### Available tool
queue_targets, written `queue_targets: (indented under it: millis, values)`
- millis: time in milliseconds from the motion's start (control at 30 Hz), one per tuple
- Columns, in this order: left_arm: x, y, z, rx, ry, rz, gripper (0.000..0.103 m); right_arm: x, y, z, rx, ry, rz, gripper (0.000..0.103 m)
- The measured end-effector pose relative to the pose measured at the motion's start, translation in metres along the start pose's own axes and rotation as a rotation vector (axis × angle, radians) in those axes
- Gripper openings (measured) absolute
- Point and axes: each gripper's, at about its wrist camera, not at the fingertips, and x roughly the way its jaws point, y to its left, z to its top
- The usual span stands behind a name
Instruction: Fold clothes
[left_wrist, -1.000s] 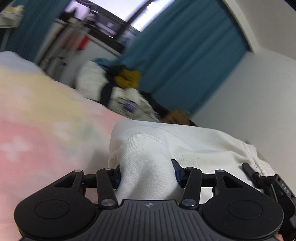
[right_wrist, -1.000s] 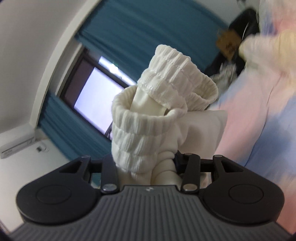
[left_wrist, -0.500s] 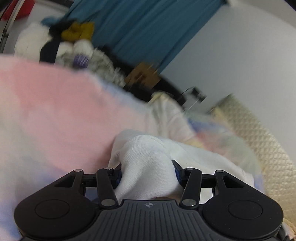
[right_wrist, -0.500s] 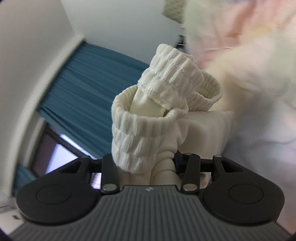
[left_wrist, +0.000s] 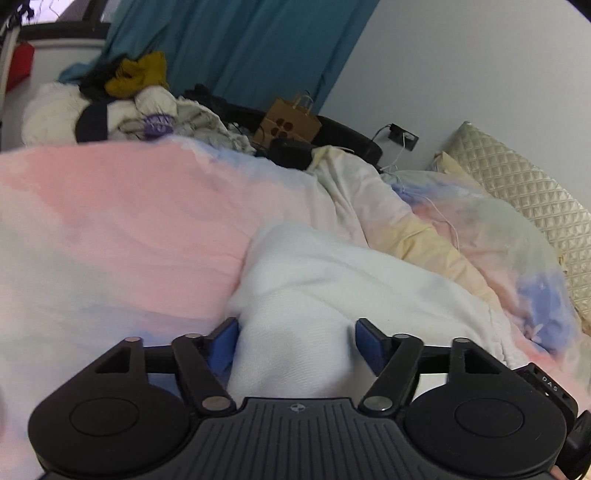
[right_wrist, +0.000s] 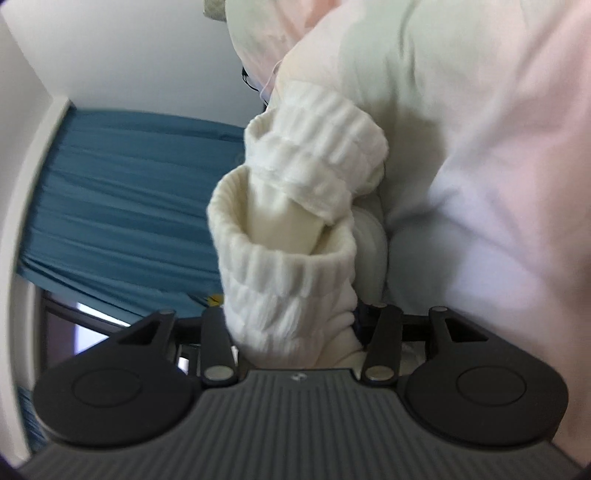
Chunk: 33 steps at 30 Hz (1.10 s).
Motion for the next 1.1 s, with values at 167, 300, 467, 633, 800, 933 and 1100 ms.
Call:
queue_targets:
  millis: [167, 300, 467, 633, 800, 933, 1100]
  values:
    - [-0.074, -0.014, 0.005, 0.041, -0.032, 0.060, 0.082, -0.019, 0.036, -0.005, -0.105, 0.041, -0.184, 0.056]
    - [-0.141, -0.033, 0.008, 0.130, -0.146, 0.154, 0.103, -0.051, 0.068, -0.010, -0.277, 0.027, -0.242, 0.057]
    - [-0.210, -0.056, 0.007, 0.206, -0.218, 0.149, 0.103, -0.100, 0.111, -0.014, -0.504, 0.022, -0.236, 0.059]
    - [-0.272, -0.082, -0.005, 0.279, -0.255, 0.132, 0.103, -0.158, 0.152, -0.041, -0.684, 0.044, -0.174, 0.060]
    - [-0.331, -0.097, -0.022, 0.283, -0.266, 0.149, 0.103, -0.214, 0.188, -0.086, -0.894, 0.037, -0.194, 0.060]
    - [-0.367, -0.103, -0.043, 0.296, -0.248, 0.167, 0.103, -0.232, 0.191, -0.102, -0.962, 0.023, -0.194, 0.060]
    - [-0.390, -0.108, -0.074, 0.331, -0.225, 0.225, 0.103, -0.252, 0.191, -0.121, -1.037, 0.005, -0.190, 0.068]
